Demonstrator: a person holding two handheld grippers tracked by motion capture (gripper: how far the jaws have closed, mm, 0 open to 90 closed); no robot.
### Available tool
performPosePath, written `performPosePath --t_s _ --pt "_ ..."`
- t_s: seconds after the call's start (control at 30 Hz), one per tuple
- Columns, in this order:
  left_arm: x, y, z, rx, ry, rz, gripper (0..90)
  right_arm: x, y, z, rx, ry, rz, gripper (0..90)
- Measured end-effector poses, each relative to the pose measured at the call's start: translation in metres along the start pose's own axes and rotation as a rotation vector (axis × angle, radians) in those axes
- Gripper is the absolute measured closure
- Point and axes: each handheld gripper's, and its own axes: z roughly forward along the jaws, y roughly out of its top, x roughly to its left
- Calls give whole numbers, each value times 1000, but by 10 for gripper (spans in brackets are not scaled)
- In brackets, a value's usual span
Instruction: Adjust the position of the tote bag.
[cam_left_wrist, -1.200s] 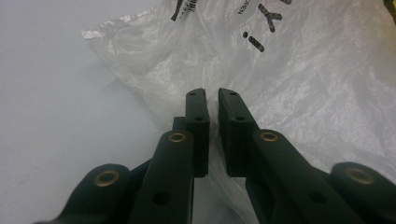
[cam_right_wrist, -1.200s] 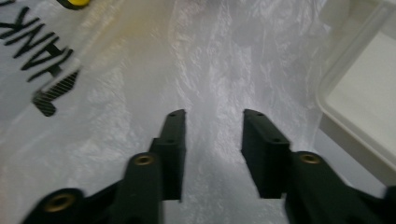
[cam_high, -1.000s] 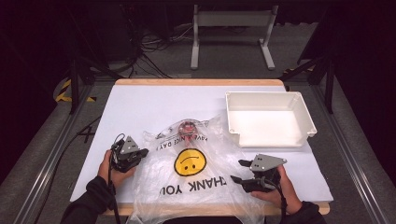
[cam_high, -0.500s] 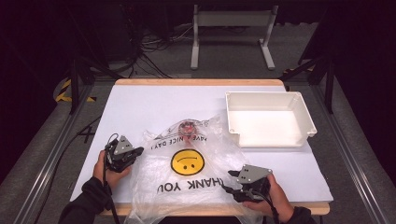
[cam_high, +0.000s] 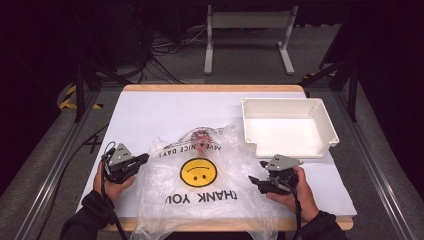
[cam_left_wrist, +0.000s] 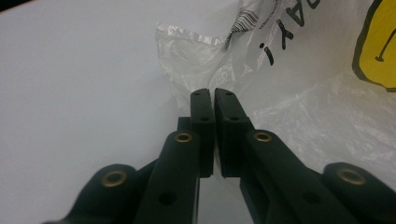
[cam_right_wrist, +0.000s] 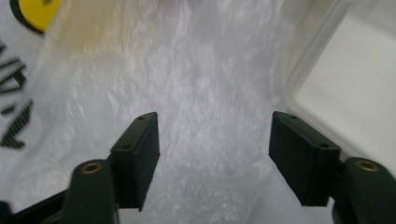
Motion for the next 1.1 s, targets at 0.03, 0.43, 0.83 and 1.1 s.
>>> performPosePath --t_s 0.03,0.43,0.83,1.1 --pt "3 1 -2 -21 3 -14 796 -2 -3 5 41 20 0 308" --pt "30 19 13 -56 37 -170 238 -9 -16 15 55 41 42 321" --pt "35 31 72 156 -61 -147 224 -3 -18 12 30 88 4 547" --pt "37 29 75 202 -56 -92 710 4 -17 12 10 115 -22 829"
